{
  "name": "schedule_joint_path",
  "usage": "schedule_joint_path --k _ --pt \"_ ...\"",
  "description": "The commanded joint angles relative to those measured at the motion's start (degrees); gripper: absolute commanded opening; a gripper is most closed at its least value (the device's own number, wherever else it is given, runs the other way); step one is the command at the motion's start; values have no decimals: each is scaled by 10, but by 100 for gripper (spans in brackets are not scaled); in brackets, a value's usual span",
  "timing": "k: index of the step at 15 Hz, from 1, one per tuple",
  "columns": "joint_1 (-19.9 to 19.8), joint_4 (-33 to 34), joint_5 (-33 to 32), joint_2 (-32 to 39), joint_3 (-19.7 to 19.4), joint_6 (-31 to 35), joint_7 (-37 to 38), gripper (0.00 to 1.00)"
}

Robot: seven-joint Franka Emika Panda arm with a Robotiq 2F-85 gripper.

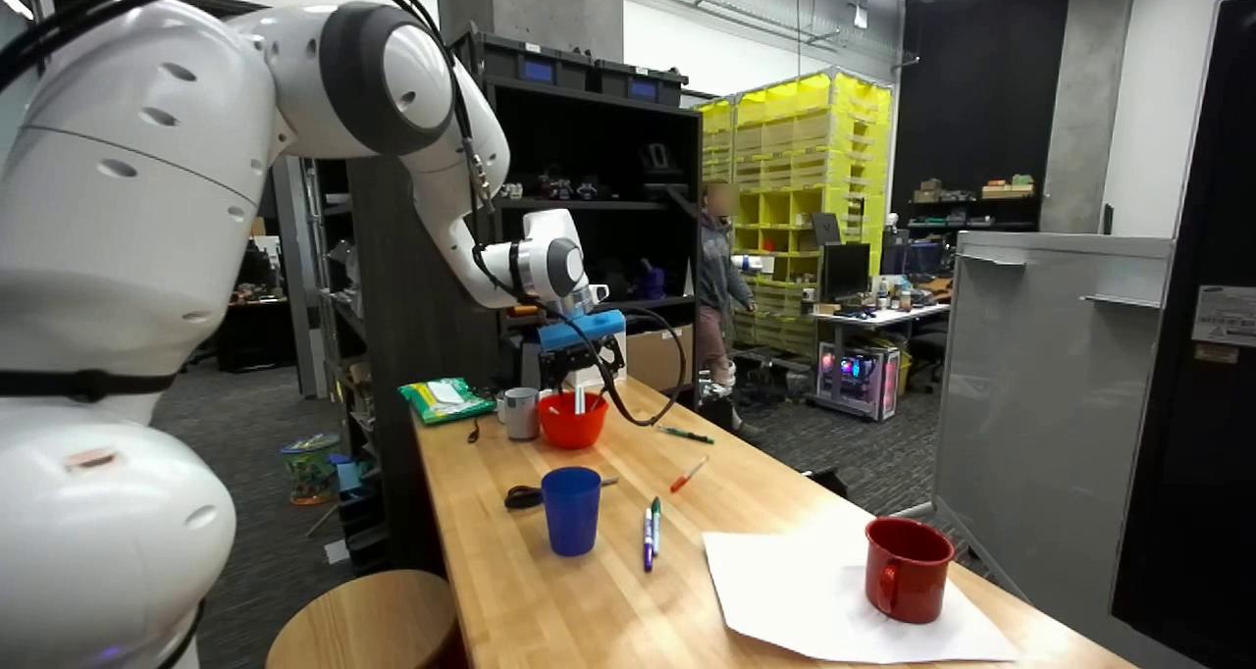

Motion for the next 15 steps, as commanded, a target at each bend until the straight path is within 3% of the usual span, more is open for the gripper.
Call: schedule_joint_path --k 1,7,14,15 --pt "3 100 18 72 9 -19 -23 100" --pt "-4 202 41 156 21 -35 -52 100" --pt "-7 267 63 217 25 -62 -74 100" --pt "-7 273 64 222 25 -67 -76 92"
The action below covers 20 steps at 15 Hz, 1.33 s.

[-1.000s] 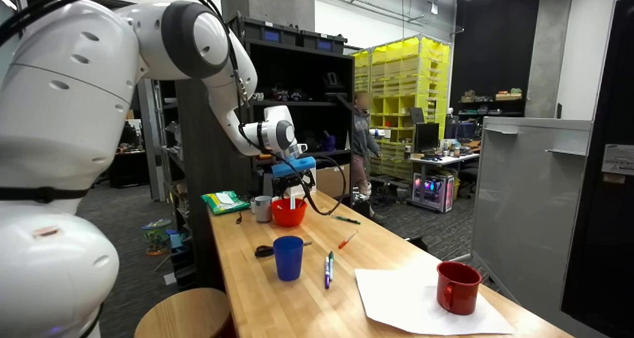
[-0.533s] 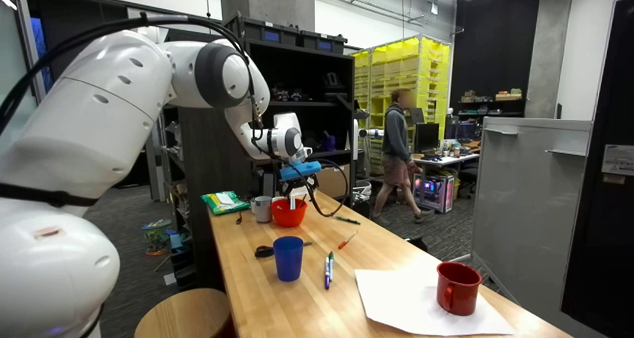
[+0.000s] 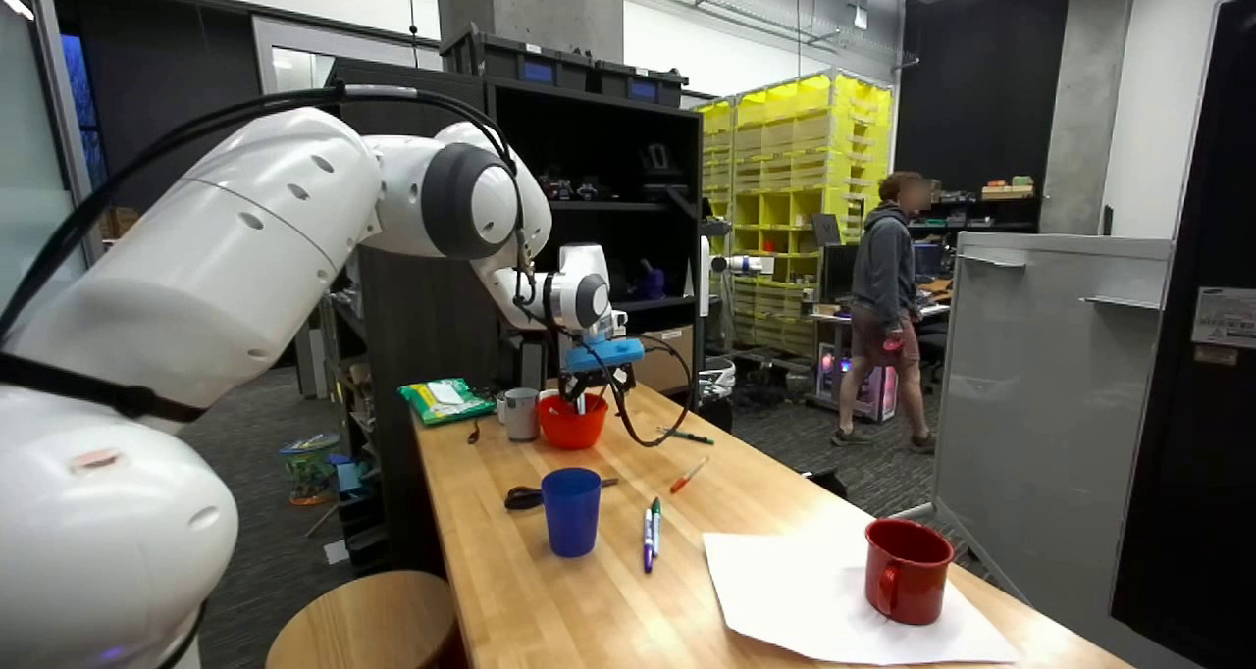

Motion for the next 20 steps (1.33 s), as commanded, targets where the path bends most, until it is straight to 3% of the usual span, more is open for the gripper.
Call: schedule_joint_path --k 1,11,20 --pt "-5 46 12 32 9 -30 -20 74" --pt "-5 39 8 15 5 -30 -16 1" --pt "-16 1 -1 -44 -12 -21 -1 3"
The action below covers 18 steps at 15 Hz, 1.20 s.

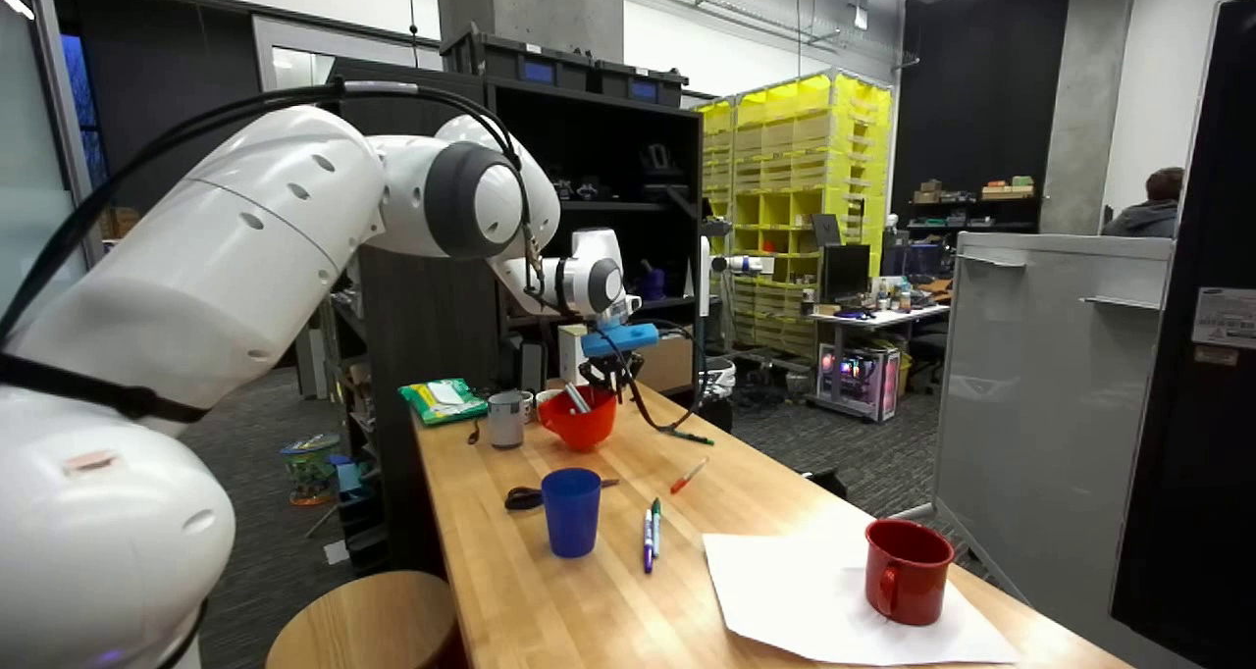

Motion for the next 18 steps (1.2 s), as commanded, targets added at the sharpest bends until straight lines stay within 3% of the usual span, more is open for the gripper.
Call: schedule_joint_path --k 1,7,18 --pt "-7 -45 0 -52 -8 -2 6 3" --pt "-31 -113 2 -133 -21 -6 24 3" --pt "-96 -347 9 -330 -101 12 98 3"
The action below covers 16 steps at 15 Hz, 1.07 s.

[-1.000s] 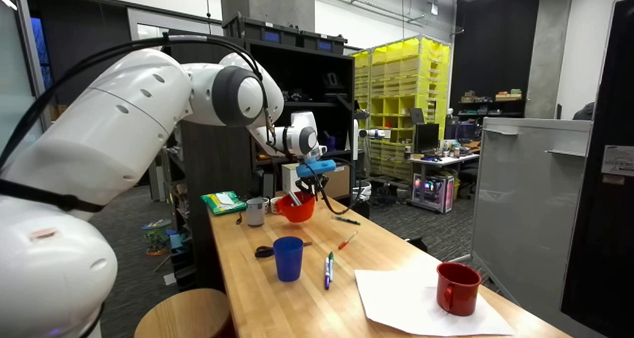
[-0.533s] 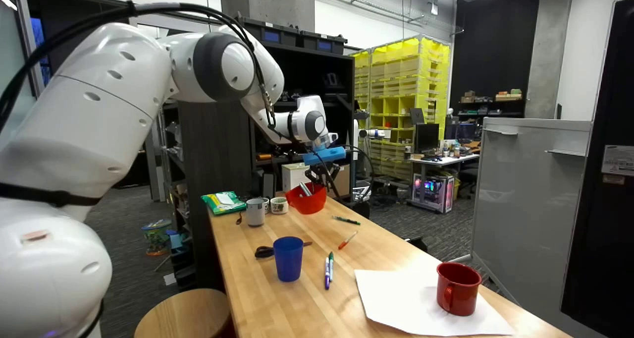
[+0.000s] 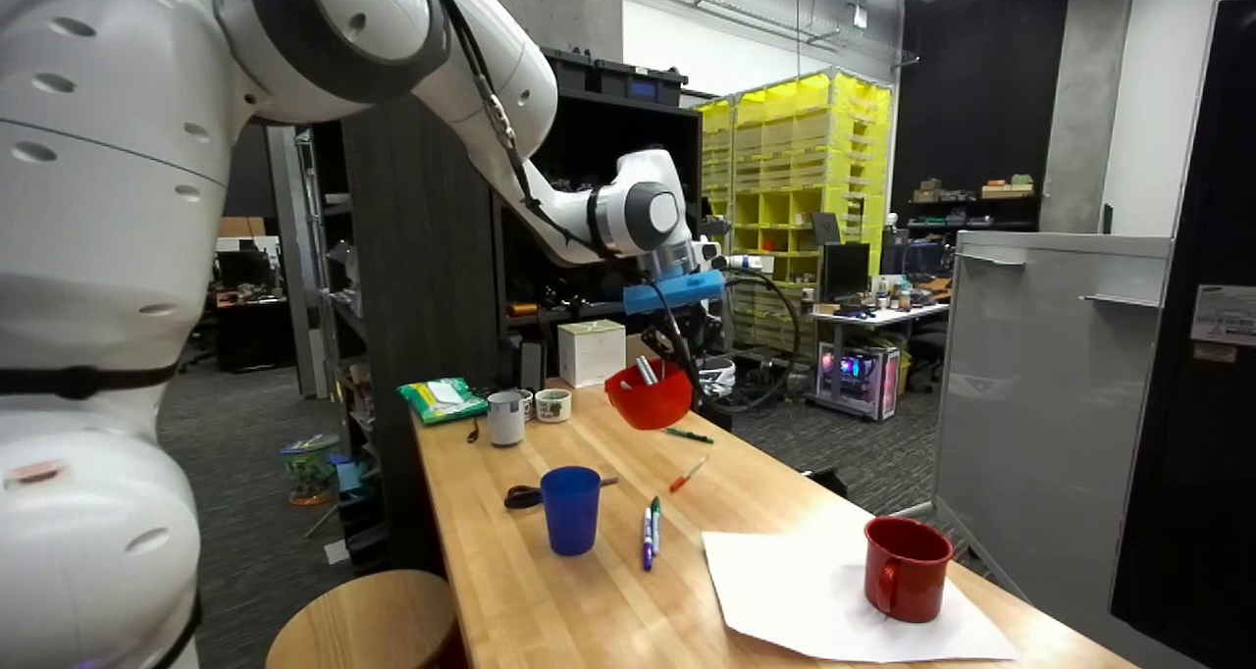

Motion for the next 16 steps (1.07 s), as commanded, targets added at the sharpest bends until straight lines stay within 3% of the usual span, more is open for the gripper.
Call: schedule_joint_path --k 1,8,16 --pt "-15 -103 11 -74 -23 13 26 3" --pt "-40 -226 7 -135 -66 59 51 3" --pt "-66 -282 51 -156 -103 134 28 3"
